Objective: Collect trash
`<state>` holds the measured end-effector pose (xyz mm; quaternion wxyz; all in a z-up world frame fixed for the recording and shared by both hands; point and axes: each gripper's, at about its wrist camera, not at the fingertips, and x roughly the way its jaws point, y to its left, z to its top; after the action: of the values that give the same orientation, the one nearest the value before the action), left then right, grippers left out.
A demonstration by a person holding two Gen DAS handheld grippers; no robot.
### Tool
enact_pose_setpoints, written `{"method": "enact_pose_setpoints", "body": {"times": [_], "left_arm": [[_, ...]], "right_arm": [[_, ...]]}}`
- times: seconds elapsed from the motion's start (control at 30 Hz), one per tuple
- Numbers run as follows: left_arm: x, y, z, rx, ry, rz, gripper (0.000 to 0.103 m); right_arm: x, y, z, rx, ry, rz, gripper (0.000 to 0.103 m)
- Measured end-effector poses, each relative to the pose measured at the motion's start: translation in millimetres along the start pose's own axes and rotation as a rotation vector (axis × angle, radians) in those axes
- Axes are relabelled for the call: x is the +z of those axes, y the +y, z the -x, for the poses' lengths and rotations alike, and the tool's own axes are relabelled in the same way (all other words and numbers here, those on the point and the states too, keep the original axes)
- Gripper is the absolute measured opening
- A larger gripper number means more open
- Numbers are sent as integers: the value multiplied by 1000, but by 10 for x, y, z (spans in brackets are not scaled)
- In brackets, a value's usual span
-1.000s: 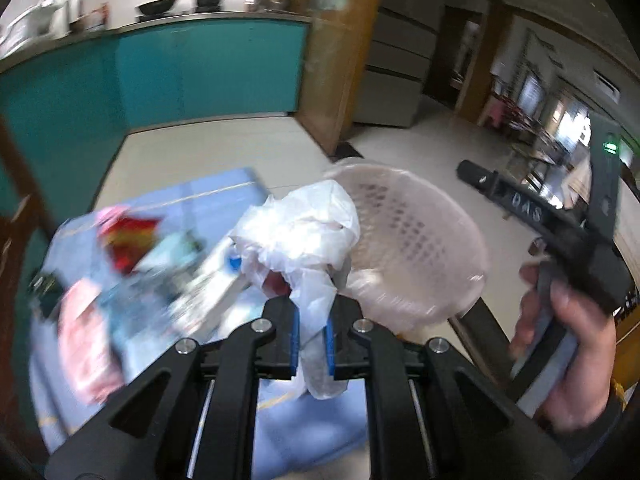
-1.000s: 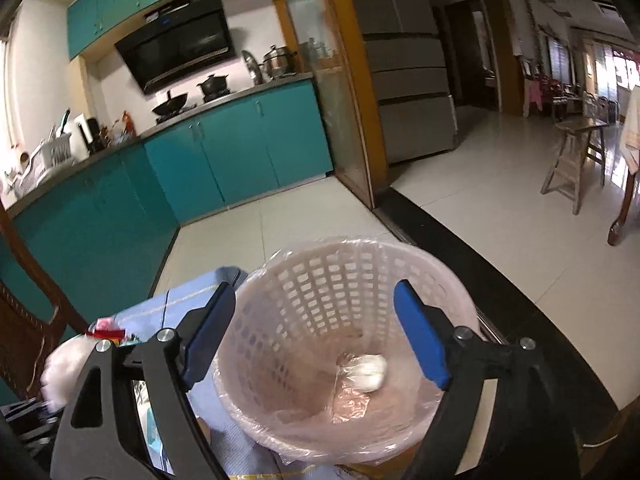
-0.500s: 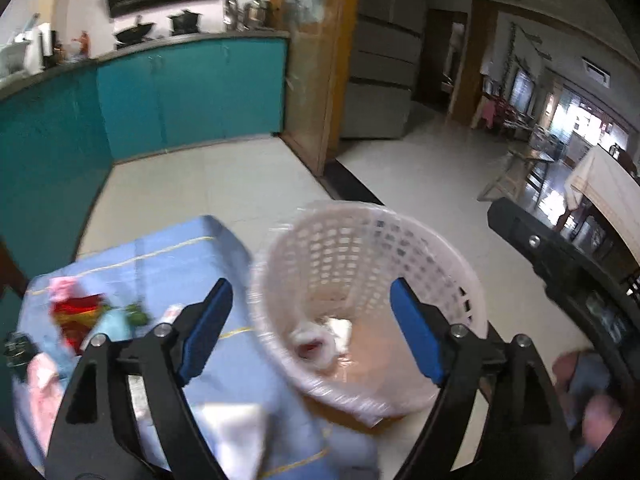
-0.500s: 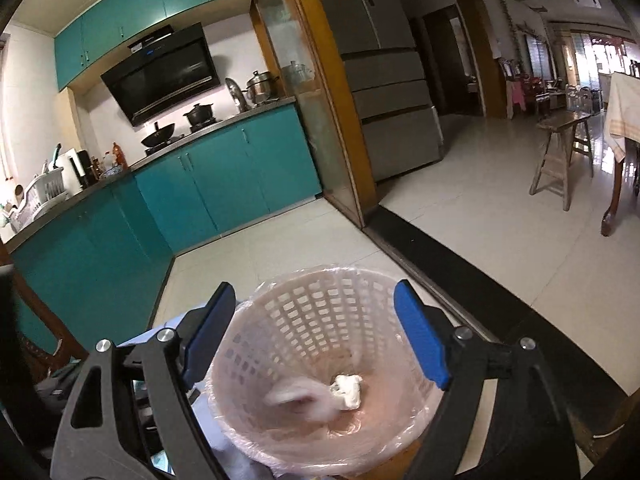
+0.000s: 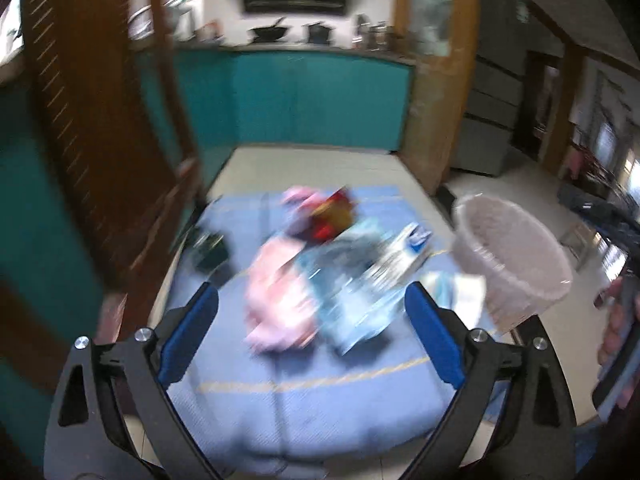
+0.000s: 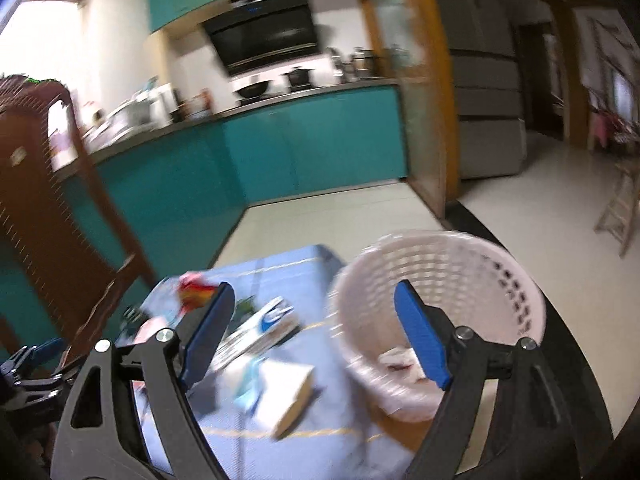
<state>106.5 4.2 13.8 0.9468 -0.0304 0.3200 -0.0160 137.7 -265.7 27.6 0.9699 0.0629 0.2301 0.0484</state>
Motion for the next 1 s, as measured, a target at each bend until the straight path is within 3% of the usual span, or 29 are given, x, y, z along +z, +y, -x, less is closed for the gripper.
{"method": "enact_pose_setpoints", "body": {"times": [0.17,0.43,1.0], "left_arm": [[-372,184,-33,16,114,19,94],[-518,-1,-20,13,127,-7,94],[-482,-1,-15,11,112,11,94]], "right_arm": [[-505,500,112,62,88,68,86],[-876,630,194,69,155,84,86],[-917,625,152,74,171,90,86]]}}
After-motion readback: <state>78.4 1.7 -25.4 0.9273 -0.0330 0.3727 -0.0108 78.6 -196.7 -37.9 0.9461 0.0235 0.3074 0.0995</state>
